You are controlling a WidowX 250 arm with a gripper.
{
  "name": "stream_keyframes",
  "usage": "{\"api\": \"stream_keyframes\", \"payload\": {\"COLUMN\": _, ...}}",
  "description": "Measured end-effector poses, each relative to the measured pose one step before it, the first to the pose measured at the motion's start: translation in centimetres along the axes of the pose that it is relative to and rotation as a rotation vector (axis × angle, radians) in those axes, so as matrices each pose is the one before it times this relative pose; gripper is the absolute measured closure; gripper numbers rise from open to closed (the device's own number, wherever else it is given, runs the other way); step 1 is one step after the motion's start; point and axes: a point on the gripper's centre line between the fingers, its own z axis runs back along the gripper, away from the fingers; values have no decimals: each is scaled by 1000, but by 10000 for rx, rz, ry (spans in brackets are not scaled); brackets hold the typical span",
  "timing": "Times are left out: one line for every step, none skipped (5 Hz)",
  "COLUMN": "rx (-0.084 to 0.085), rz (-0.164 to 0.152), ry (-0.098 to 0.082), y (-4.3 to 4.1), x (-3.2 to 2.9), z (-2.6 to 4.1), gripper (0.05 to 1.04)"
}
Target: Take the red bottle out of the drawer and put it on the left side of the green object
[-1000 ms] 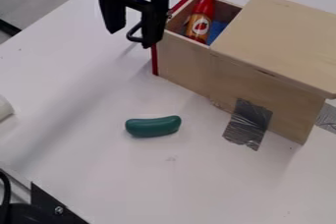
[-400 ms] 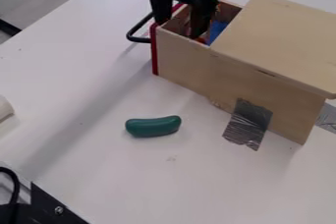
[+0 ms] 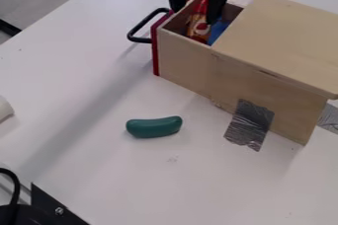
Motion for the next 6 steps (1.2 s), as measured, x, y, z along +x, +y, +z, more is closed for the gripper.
{"api": "stream_keyframes", "payload": {"rx": -77, "rz": 387, "ry": -43, "y": 790, "x": 427, "z": -984, "gripper": 89}}
{"api": "stream_keyframes", "payload": {"rx": 8, "rz": 169, "ry": -62, "y": 239, "x": 76, "z": 5, "gripper": 88}}
{"api": "stream_keyframes", "payload": {"rx": -100, "rz": 61, "ry": -119, "y": 118, "x": 52, "z": -186, "gripper": 88}}
{"api": "stream_keyframes", "payload": {"rx": -104, "rz": 8, "ry": 35, "y": -108, "x": -61, "z": 3, "gripper": 88}}
{"api": "stream_keyframes", "payload": {"rx": 119, "rz": -264, "ry": 35, "y": -546, "x": 3, "z": -29, "gripper": 88}}
{"api": "stream_keyframes", "payload": {"rx": 64, "rz": -119, "ry": 55, "y": -123, "x": -66, "z": -6, "gripper": 88}}
